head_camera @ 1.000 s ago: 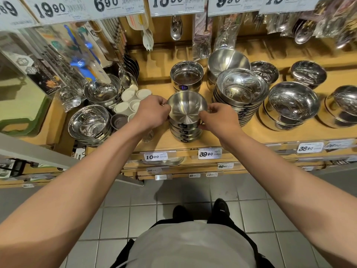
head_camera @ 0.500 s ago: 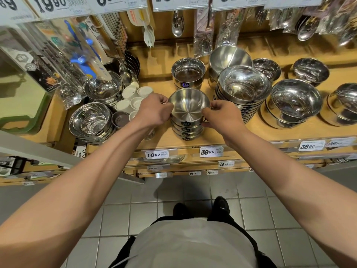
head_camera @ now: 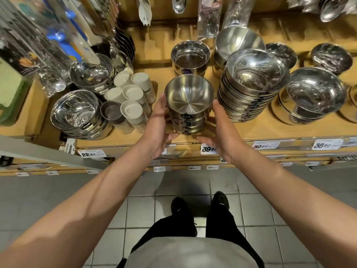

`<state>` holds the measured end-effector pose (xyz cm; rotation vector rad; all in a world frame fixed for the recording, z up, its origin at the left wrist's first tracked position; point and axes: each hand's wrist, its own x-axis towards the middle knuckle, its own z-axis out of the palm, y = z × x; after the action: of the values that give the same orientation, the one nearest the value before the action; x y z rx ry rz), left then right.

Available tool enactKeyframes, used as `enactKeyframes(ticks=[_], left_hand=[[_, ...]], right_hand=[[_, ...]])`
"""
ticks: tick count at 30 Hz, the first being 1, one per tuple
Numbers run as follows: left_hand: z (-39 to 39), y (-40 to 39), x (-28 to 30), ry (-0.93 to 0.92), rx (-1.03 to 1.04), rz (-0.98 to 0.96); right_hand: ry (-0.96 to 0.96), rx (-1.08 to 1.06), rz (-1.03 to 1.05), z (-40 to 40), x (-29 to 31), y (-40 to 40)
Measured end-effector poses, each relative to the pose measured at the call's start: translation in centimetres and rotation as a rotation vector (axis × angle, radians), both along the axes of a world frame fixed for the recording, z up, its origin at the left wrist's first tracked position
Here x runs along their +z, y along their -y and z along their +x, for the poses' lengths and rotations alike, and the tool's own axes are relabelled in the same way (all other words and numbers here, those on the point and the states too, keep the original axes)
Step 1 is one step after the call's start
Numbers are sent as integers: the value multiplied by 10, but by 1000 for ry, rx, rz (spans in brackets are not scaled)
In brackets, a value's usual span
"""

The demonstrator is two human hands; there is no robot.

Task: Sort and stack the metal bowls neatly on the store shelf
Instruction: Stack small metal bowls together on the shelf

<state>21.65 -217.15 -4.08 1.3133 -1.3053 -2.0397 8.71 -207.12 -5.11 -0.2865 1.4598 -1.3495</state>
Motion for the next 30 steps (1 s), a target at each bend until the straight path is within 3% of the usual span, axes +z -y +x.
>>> enactKeyframes(ticks=[11,18,21,24,30], left_hand=[[-17,24,-14,-63,124,6],[-24,25,-9,-74,144,17],[-19,21,-1,-46,203,-69],[-13,19,11,159,284,-203],[-9,12,75,340,300,-535]], right_hand=[[2,-3,-102,-18,-21,38],[6,-13,-59,-22,-15,44],[-96,3,55,-22,-11,36],[-129,43,136,-25,8,19],[-324,158,-10,-62,86,-2]])
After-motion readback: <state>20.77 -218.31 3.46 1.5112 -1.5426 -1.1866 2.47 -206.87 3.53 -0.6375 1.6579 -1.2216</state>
